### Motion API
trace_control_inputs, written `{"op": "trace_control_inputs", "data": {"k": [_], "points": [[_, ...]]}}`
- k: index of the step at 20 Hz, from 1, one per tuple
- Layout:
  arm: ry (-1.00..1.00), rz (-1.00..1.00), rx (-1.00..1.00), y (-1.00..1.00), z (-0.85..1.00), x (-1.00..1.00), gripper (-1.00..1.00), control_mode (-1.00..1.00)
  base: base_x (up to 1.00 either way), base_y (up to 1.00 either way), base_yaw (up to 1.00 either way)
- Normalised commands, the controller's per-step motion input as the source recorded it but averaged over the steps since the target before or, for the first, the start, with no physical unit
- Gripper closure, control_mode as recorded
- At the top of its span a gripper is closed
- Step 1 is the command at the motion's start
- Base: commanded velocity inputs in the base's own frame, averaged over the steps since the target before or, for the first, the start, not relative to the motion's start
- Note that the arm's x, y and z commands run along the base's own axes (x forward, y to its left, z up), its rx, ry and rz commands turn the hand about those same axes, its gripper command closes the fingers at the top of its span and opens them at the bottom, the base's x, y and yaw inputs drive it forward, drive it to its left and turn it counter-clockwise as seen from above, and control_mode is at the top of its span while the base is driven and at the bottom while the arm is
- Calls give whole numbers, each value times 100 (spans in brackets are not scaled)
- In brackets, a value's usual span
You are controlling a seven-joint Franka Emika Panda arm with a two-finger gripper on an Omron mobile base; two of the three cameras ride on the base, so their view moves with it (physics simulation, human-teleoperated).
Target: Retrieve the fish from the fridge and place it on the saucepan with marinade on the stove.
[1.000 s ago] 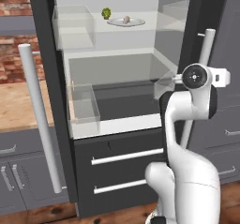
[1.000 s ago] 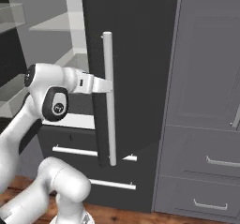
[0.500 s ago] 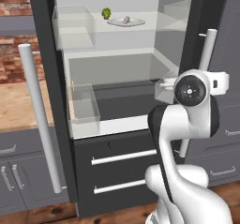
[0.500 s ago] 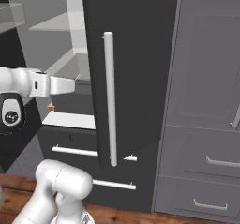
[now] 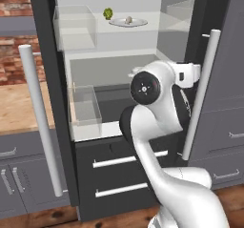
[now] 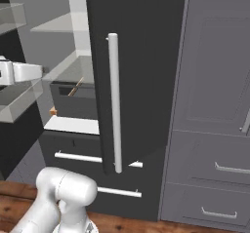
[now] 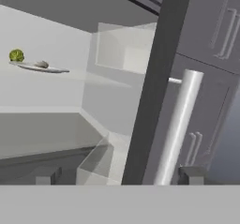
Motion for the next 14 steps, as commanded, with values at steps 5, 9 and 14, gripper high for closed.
{"op": "trace_control_inputs", "data": {"k": [5, 9, 14], "points": [[5, 0, -1, 0, 0, 83, -100, -100, 0, 0, 0], [10, 0, 0, -21, 0, 93, -100, -100, 0, 0, 0], [12, 0, 0, -53, -4, 59, -100, -100, 0, 0, 0]]}}
